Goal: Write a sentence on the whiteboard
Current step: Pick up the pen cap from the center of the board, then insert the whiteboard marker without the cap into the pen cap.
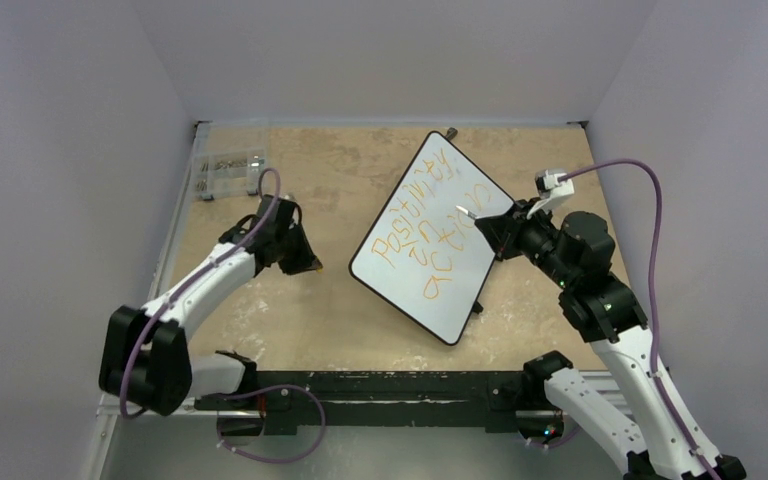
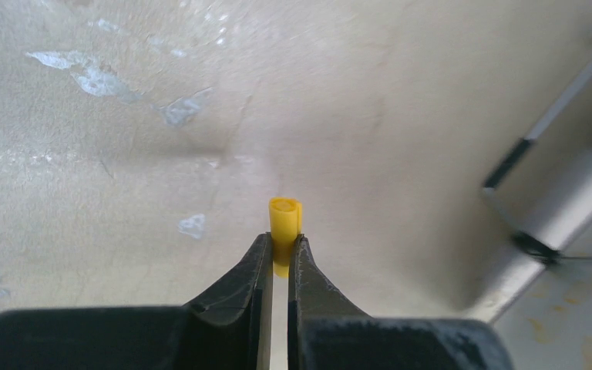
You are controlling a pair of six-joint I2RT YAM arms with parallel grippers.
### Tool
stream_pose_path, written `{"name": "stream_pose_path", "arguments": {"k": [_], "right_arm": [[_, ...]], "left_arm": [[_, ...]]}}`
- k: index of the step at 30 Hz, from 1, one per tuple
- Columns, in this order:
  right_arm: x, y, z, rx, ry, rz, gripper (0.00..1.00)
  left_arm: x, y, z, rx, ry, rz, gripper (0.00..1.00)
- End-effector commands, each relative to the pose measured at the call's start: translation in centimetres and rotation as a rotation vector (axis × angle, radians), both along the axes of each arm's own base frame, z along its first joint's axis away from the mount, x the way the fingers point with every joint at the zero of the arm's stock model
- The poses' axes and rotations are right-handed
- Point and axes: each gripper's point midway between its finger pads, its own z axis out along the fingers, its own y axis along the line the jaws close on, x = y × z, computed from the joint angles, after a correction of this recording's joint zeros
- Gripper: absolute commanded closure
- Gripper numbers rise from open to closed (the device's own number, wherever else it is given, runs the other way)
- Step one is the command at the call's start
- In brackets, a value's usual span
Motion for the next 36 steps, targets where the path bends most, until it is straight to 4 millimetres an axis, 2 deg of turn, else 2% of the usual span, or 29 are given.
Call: {"name": "stream_pose_path", "arguments": {"k": [1,7,10,16,20,24,26,30,36], "right_arm": [[-1.5,3.5,4.2,0.082,-0.143,0.224,1.00],[-2.2,6.0,5.2,0.171,-0.170,0.373,1.00],[-2.3,7.0,5.8,0.201,-0.173,0.421,1.00],[-2.1,8.6,6.5,0.213,-0.186,0.466,1.00],[-3.0,10.8,6.8,0.206,-0.209,0.520,1.00],[-4.0,13.1,7.4,0.221,-0.249,0.582,1.00],[-4.2,13.9,7.7,0.238,-0.264,0.597,1.00],[-4.1,15.4,8.0,0.254,-0.283,0.605,1.00],[-3.3,18.0,8.0,0.239,-0.273,0.584,1.00]], "left_arm": [[1.1,-0.2,6.9,-0.140,-0.218,0.125,1.00],[1.0,-1.3,13.4,-0.354,-0.485,0.124,1.00],[1.0,-1.9,15.3,-0.430,-0.537,0.109,1.00],[2.0,-2.6,19.2,-0.694,-0.640,0.148,1.00],[2.5,-2.4,20.0,-0.822,-0.544,0.261,1.00],[2.0,-2.1,22.0,-0.917,-0.513,0.331,1.00],[1.7,-1.4,22.3,-0.926,-0.483,0.403,1.00],[1.0,-0.1,21.8,-0.922,-0.399,0.550,1.00],[0.6,0.3,22.9,-0.980,-0.401,0.592,1.00]]}}
